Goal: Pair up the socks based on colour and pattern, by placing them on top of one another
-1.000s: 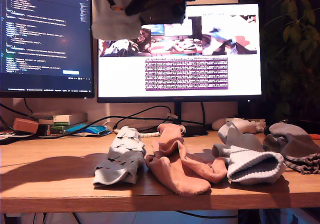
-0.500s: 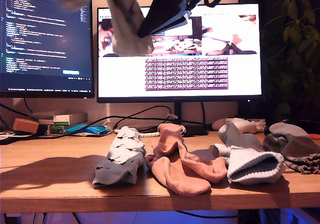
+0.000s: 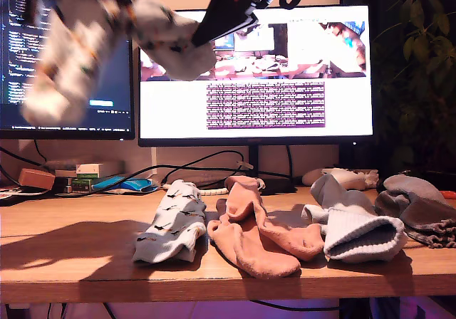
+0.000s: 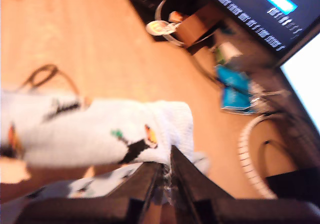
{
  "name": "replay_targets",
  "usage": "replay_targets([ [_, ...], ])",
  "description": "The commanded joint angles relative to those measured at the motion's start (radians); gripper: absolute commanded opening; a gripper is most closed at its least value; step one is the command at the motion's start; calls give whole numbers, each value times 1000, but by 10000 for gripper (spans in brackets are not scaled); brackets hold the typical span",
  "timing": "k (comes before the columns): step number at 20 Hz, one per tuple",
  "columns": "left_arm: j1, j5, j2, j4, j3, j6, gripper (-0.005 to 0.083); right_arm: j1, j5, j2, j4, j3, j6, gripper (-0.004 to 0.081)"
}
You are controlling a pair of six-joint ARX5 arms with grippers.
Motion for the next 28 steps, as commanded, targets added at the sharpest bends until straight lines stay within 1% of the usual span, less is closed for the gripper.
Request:
replay_targets([
  [1, -12, -8, 59, 13, 0, 5, 1, 4, 3, 57, 39, 2, -31, -11],
  [3, -12, -11, 112, 52, 0, -7, 1, 4, 11, 97, 79, 2, -56, -11],
  [6, -12, -11, 171, 117, 0, -97, 1, 4, 16, 153, 154, 2, -98, -11],
  [7, -12, -11, 191, 121, 0, -138, 1, 3, 17, 170, 178, 2, -114, -11],
  [8, -12, -11, 211, 122, 0, -149, 1, -6, 17, 186, 196, 2, -127, -11],
  [12, -29, -13, 284, 174, 0, -177, 1, -37, 16, 240, 275, 2, -129, -11],
  [15, -35, -37, 329, 241, 0, -222, 1, -50, 16, 276, 356, 2, -127, -11],
  [19, -35, -53, 390, 290, 0, -249, 1, -50, 16, 324, 356, 2, -124, -11],
  [21, -35, -58, 413, 327, 0, -298, 1, -49, 23, 349, 380, 2, -125, -11],
  [23, -35, -63, 434, 350, 0, -312, 1, -51, 29, 370, 399, 2, -125, -11],
  [26, -35, -130, 452, 373, 0, -312, 2, -60, 48, 390, 441, 2, -125, -11],
  [28, -35, -159, 454, 391, 0, -312, 2, -62, 59, 406, 451, 2, -124, -11],
])
